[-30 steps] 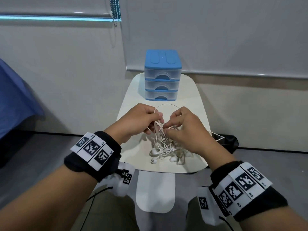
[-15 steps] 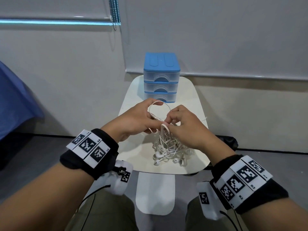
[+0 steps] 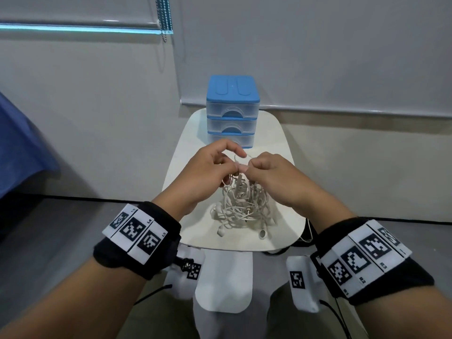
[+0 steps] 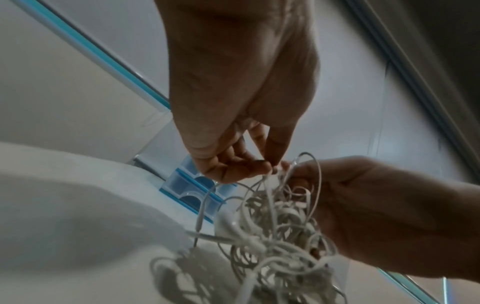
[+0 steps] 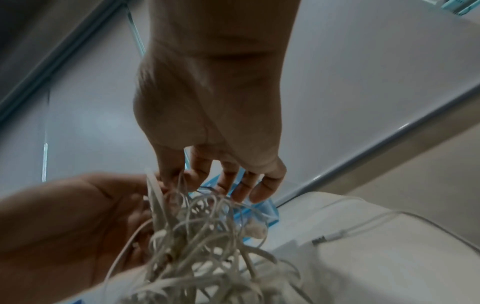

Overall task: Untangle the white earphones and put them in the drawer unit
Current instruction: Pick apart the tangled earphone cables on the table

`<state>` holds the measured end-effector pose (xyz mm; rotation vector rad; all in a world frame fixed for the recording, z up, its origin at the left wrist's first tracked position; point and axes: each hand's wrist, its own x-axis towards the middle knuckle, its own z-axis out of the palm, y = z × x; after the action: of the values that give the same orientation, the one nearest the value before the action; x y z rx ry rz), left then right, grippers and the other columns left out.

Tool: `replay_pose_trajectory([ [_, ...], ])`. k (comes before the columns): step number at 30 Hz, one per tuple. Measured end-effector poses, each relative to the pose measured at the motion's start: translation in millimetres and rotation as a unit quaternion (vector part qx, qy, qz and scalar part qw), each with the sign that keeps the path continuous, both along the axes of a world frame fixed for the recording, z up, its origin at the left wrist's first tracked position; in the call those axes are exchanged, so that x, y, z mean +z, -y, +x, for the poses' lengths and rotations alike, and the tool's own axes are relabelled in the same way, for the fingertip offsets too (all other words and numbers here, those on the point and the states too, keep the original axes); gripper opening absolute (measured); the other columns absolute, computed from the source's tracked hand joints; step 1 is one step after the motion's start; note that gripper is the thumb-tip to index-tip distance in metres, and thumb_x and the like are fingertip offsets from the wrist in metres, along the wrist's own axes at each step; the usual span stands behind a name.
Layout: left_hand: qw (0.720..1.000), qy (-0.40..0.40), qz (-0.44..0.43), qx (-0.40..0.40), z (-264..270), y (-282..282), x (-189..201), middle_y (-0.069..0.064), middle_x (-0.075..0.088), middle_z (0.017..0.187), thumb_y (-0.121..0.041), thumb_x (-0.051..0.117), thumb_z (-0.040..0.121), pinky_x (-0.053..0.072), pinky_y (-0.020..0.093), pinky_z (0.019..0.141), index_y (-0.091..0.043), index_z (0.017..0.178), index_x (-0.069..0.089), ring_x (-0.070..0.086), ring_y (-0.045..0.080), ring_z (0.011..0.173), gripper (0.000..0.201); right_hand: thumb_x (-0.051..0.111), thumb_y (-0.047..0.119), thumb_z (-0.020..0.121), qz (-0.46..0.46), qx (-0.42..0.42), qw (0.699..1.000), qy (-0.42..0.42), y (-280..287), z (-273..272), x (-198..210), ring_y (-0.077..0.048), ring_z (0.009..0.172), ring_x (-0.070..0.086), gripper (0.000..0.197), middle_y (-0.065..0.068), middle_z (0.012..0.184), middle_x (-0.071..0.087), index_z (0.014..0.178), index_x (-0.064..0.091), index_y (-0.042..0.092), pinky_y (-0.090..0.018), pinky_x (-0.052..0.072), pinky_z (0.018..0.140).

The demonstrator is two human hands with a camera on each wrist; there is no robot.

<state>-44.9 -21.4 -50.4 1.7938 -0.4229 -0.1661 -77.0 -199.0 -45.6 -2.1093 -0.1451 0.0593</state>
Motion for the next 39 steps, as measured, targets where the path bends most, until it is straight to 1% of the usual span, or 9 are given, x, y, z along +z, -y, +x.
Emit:
replay_pose_trajectory([
  [6, 0.996, -0.003, -0.091, 0.023, -1.8, -4.0, -3.0, 0.008, 0.046, 0.075, -0.002, 0.054, 0.101, 0.038, 0.024, 0.060, -0.019, 0.096, 0.076, 0.041, 0.016, 0.060, 0.028, 0.066, 0.038, 0.095, 0.055, 0.030, 0.996, 0.057, 13.8, -4.9, 1.3, -0.015, 0.104, 0.053, 0.026, 0.002, 0.111, 0.054, 0.073, 0.069, 0.026, -0.037, 0.041, 0.101],
  [9, 0.996, -0.002, -0.074, 0.050, 1.3, -8.1, -1.7, 0.001, 0.047, 0.069, 0.000, 0.052, 0.100, 0.037, 0.027, 0.061, -0.016, 0.095, 0.076, 0.041, 0.016, 0.060, 0.030, 0.064, 0.032, 0.090, 0.130, 0.059, 0.988, 0.053, 13.1, -12.5, 9.1, -0.004, 0.100, 0.054, 0.023, 0.000, 0.110, 0.056, 0.069, 0.069, 0.025, -0.018, 0.039, 0.089],
  [13, 1.000, 0.005, -0.019, 0.013, -2.2, -9.8, -1.5, -0.005, 0.051, 0.067, -0.003, 0.062, 0.098, 0.043, 0.025, 0.063, -0.018, 0.101, 0.076, 0.046, 0.014, 0.063, 0.021, 0.067, 0.036, 0.074, 0.162, 0.040, 0.986, -0.013, 10.3, -9.7, 18.4, -0.008, 0.085, 0.047, 0.029, 0.005, 0.092, 0.054, 0.077, 0.061, 0.008, -0.036, 0.029, 0.082],
  [16, 0.999, 0.014, -0.016, -0.035, -8.5, -6.0, 0.9, 0.004, 0.055, 0.072, -0.008, 0.069, 0.097, 0.044, 0.024, 0.063, -0.017, 0.097, 0.076, 0.049, 0.016, 0.070, 0.011, 0.076, 0.037, 0.076, 0.112, 0.019, 0.993, -0.043, 2.3, -5.3, 23.2, -0.008, 0.082, 0.046, 0.049, -0.002, 0.086, 0.049, 0.091, 0.064, -0.008, -0.032, 0.032, 0.079],
  [22, 1.000, -0.002, 0.004, -0.024, -7.2, -7.2, -2.1, 0.020, 0.059, 0.085, -0.012, 0.069, 0.096, 0.040, 0.029, 0.067, -0.024, 0.082, 0.075, 0.048, 0.019, 0.075, 0.020, 0.068, 0.029, 0.080, 0.124, -0.030, 0.991, 0.030, -8.5, -2.7, 48.2, -0.012, 0.089, 0.050, 0.018, -0.001, 0.084, 0.061, 0.068, 0.065, 0.016, -0.038, 0.034, 0.081],
  [26, 0.999, -0.005, 0.049, -0.010, -6.4, -9.4, -7.4, -0.005, 0.067, 0.078, -0.019, 0.067, 0.099, 0.042, 0.016, 0.065, -0.021, 0.086, 0.073, 0.052, 0.006, 0.068, 0.015, 0.057, 0.024, 0.083, 0.319, 0.015, 0.947, 0.020, -1.0, -11.7, 61.2, -0.009, 0.090, 0.051, 0.015, 0.005, 0.086, 0.059, 0.068, 0.057, 0.024, -0.039, 0.030, 0.081],
  [32, 1.000, 0.019, 0.002, 0.021, -3.9, -14.7, -2.9, 0.005, 0.073, 0.078, -0.018, 0.070, 0.098, 0.045, 0.011, 0.066, -0.007, 0.092, 0.077, 0.062, 0.007, 0.070, 0.014, 0.058, 0.010, 0.085, 0.565, -0.023, 0.825, -0.019, 2.6, -18.2, 57.2, -0.018, 0.061, 0.055, 0.032, -0.004, 0.062, 0.050, 0.055, 0.048, 0.016, -0.029, 0.048, 0.066],
  [35, 0.999, 0.029, -0.020, 0.019, -5.7, -10.5, 0.0, 0.005, 0.076, 0.080, -0.013, 0.072, 0.096, 0.048, 0.014, 0.069, -0.005, 0.093, 0.077, 0.066, 0.010, 0.074, 0.010, 0.062, 0.009, 0.094, 0.381, -0.132, 0.915, 0.005, -4.3, -9.0, 44.2, -0.011, 0.040, 0.025, 0.044, 0.002, 0.053, 0.032, 0.060, 0.037, 0.020, -0.023, 0.028, 0.045],
  [39, 0.997, 0.044, -0.037, 0.043, -7.8, -4.9, 5.8, 0.005, 0.073, 0.077, -0.008, 0.076, 0.092, 0.051, 0.022, 0.072, -0.006, 0.091, 0.076, 0.062, 0.011, 0.070, 0.002, 0.074, 0.020, 0.090, 0.163, -0.115, 0.979, 0.029, -9.6, -3.2, 28.4, -0.012, 0.042, 0.028, 0.011, 0.009, 0.052, 0.039, 0.090, 0.063, 0.020, -0.022, 0.025, 0.044],
])
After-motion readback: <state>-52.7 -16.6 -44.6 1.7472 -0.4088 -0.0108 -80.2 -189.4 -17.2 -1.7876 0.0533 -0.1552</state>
